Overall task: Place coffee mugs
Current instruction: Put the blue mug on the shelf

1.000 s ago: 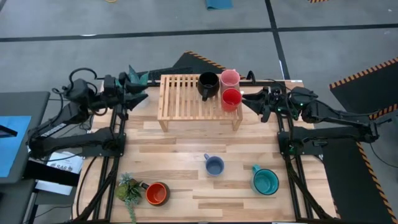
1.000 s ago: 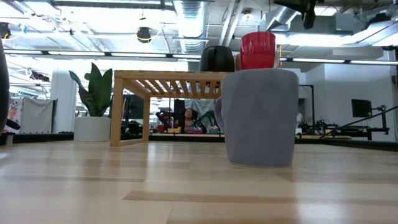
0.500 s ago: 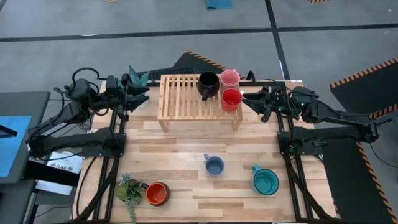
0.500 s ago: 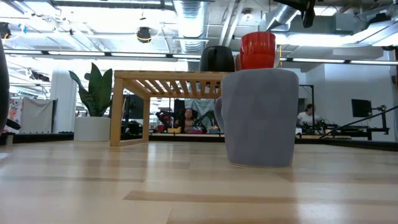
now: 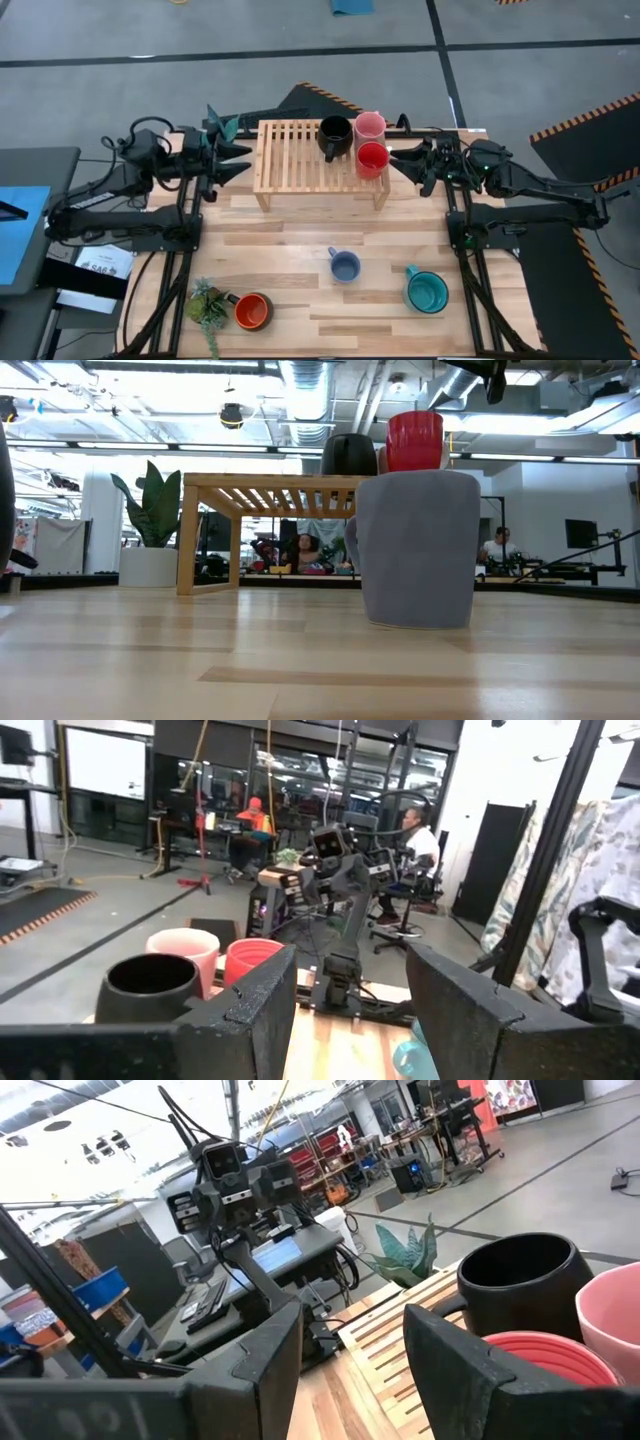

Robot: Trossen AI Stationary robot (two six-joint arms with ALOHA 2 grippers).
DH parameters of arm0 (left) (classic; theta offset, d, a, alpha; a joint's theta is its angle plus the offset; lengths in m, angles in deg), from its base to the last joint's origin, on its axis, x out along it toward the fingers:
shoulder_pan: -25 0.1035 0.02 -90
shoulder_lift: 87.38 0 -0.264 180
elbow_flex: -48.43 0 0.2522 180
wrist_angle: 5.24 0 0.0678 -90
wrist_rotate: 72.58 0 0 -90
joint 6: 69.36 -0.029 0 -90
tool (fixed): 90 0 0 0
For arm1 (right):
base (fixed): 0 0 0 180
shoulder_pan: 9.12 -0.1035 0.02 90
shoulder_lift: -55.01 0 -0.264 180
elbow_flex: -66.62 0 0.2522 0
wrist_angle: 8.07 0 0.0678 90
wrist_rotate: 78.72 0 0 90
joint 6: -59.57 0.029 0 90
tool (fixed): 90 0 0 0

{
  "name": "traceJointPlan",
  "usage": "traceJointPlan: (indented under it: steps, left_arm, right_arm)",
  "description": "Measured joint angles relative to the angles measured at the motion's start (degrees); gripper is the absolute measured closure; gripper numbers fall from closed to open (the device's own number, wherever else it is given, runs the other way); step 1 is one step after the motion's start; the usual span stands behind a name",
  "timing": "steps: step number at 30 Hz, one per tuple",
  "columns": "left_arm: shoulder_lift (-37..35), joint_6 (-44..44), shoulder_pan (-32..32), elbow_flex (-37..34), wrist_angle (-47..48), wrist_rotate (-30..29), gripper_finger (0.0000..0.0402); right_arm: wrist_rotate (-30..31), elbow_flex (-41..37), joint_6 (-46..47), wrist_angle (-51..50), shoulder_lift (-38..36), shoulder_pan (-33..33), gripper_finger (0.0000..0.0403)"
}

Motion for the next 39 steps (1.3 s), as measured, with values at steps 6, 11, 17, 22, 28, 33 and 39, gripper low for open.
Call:
traceJointPlan:
  steps: [6, 11, 17, 22, 28, 33, 39]
  left_arm:
    - [1.3, -1.0, -1.1, 0.0, 0.0, -2.5, 0.0228]
    - [2.1, -1.9, -1.3, 0.0, -0.7, -2.8, 0.0228]
    - [1.0, 0.1, -1.3, -5.9, -9.6, -2.4, 0.0228]
    - [-3.0, 5.9, -1.3, -15.0, -21.1, -2.5, 0.0228]
    - [-7.5, 4.6, -1.3, -16.7, -16.2, -2.5, 0.0228]
    - [-10.0, 4.5, -1.3, -16.7, -7.9, -2.4, 0.0228]
    - [-11.2, 4.6, -1.3, -16.7, -1.9, -2.4, 0.0228]
  right_arm:
    - [0.0, 0.0, 0.0, 0.5, 0.0, -1.3, 0.0200]
    - [-0.1, 0.0, 0.0, 1.5, 1.2, -4.0, 0.0200]
    - [-0.1, 0.0, 0.9, 3.1, 5.1, -9.6, 0.0200]
    - [0.1, 1.2, 3.3, 3.3, 8.6, -14.2, 0.0200]
    - [3.1, 8.1, 7.2, -3.3, 14.8, -20.1, 0.0200]
    - [5.0, 17.5, 10.6, -16.6, 22.5, -24.8, 0.0200]
    - [6.1, 27.0, 18.6, -31.3, 32.7, -28.0, 0.0200]
